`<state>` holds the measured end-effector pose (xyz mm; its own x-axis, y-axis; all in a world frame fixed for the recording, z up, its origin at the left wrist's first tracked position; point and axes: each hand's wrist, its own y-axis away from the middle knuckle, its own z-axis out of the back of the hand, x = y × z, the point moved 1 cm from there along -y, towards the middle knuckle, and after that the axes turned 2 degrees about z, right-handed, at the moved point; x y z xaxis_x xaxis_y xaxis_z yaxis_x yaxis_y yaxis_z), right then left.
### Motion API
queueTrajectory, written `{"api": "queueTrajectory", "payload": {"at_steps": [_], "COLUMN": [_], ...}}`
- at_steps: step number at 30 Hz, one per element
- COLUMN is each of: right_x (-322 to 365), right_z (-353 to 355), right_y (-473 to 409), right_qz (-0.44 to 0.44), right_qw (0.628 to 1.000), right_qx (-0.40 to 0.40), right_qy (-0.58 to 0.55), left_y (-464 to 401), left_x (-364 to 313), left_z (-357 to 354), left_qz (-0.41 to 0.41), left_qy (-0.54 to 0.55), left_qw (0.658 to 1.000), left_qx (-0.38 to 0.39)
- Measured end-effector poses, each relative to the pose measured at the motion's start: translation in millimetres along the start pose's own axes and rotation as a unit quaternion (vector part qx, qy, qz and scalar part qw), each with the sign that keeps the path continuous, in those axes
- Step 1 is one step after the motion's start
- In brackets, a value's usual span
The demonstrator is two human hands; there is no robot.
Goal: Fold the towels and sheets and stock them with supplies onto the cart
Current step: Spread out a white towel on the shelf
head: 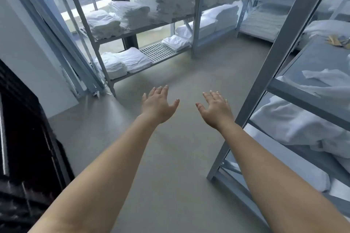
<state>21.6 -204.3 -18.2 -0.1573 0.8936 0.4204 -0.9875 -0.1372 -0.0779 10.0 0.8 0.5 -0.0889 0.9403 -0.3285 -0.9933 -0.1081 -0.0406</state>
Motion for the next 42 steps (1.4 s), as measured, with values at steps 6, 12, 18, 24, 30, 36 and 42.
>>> {"api": "queueTrajectory", "payload": {"at_steps": [6, 12, 18, 24, 30, 36, 42], "right_x": [-16, -31, -42, -46, -52, -63, -91], "right_z": [-17, -27, -46, -67, -68, -65, -63], "right_y": [-7, -38, -99, -194, -286, -347, -393], "right_qz": [-0.004, -0.017, -0.051, -0.095, -0.16, -0.209, -0.241], "right_qw": [1.0, 0.999, 0.998, 0.995, 0.987, 0.977, 0.97], "right_qx": [0.029, 0.041, 0.038, 0.03, 0.0, -0.03, -0.041], "right_qy": [0.008, 0.008, 0.004, -0.016, -0.017, -0.017, -0.004], "left_y": [-6, -47, -119, -227, -339, -422, -481], "left_x": [-2, -4, -6, 2, 12, 4, -18], "left_z": [-17, -28, -48, -65, -69, -71, -88], "left_qz": [0.011, 0.007, -0.018, -0.056, -0.102, -0.143, -0.174], "left_qy": [-0.019, -0.027, -0.023, -0.026, -0.035, -0.029, -0.026], "left_qw": [1.0, 0.999, 0.999, 0.995, 0.988, 0.981, 0.974], "left_qx": [0.022, 0.028, 0.042, 0.073, 0.106, 0.128, 0.142]}}
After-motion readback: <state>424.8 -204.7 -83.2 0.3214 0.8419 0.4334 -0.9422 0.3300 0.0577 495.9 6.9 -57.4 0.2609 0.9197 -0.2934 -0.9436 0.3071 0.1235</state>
